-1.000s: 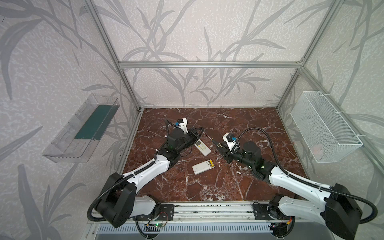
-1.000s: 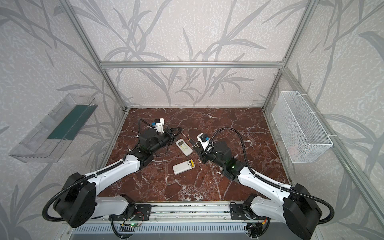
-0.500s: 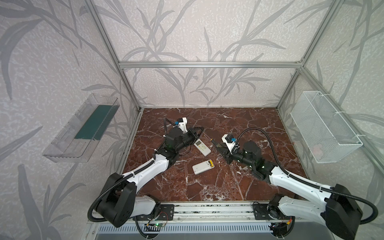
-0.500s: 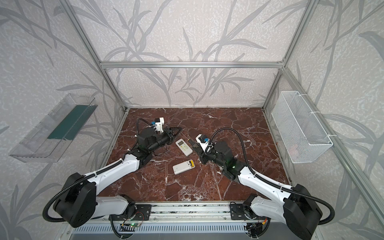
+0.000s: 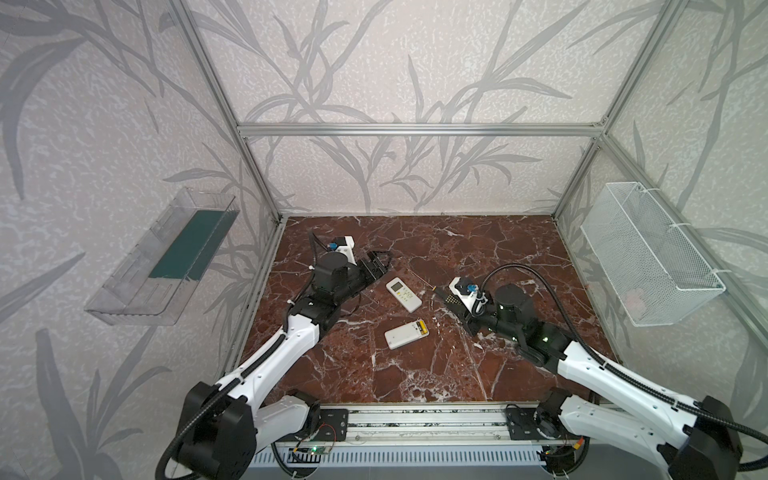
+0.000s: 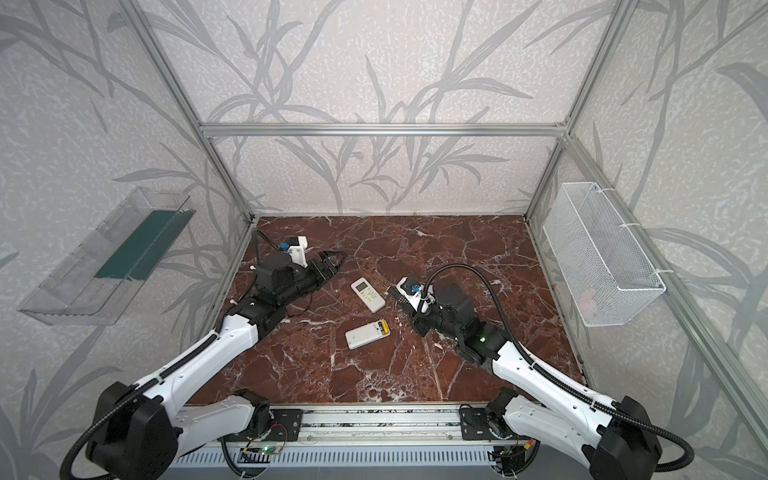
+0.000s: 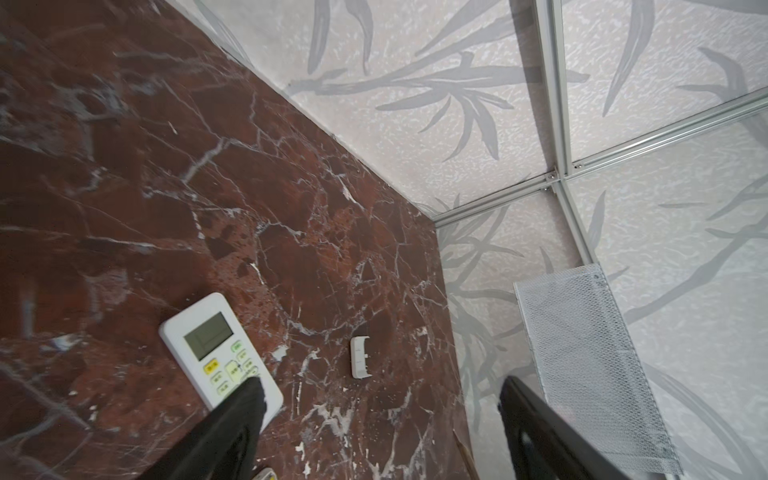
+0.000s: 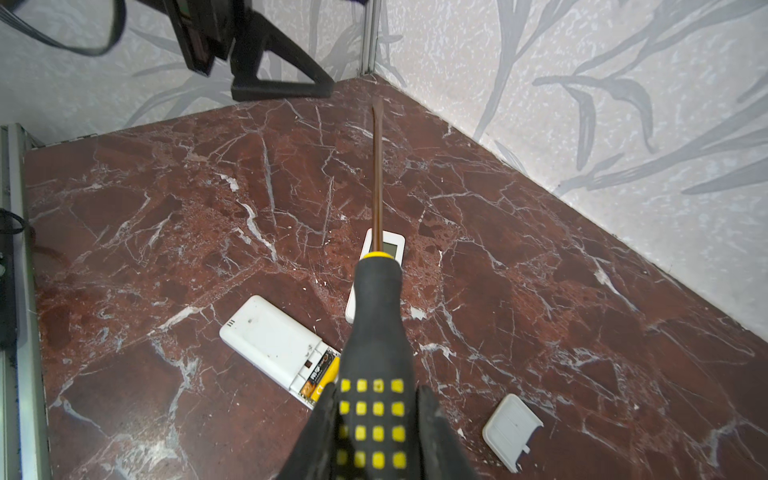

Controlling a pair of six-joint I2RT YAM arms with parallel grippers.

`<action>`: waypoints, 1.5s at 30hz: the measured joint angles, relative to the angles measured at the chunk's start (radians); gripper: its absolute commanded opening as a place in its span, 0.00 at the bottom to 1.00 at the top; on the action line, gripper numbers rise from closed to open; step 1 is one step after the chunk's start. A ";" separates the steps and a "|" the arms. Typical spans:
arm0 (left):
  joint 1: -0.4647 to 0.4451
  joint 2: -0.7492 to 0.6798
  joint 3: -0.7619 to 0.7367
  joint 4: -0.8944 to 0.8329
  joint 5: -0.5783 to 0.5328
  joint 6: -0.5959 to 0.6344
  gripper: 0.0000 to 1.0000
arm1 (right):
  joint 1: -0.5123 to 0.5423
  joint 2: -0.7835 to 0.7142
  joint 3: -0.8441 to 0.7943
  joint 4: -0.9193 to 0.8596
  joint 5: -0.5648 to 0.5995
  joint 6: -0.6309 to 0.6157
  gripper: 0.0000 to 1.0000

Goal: Unload the batteries from the remote control

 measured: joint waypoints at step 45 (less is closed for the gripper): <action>-0.190 0.122 0.069 -0.454 -0.161 1.324 1.00 | 0.112 0.093 0.307 -0.734 0.290 0.246 0.00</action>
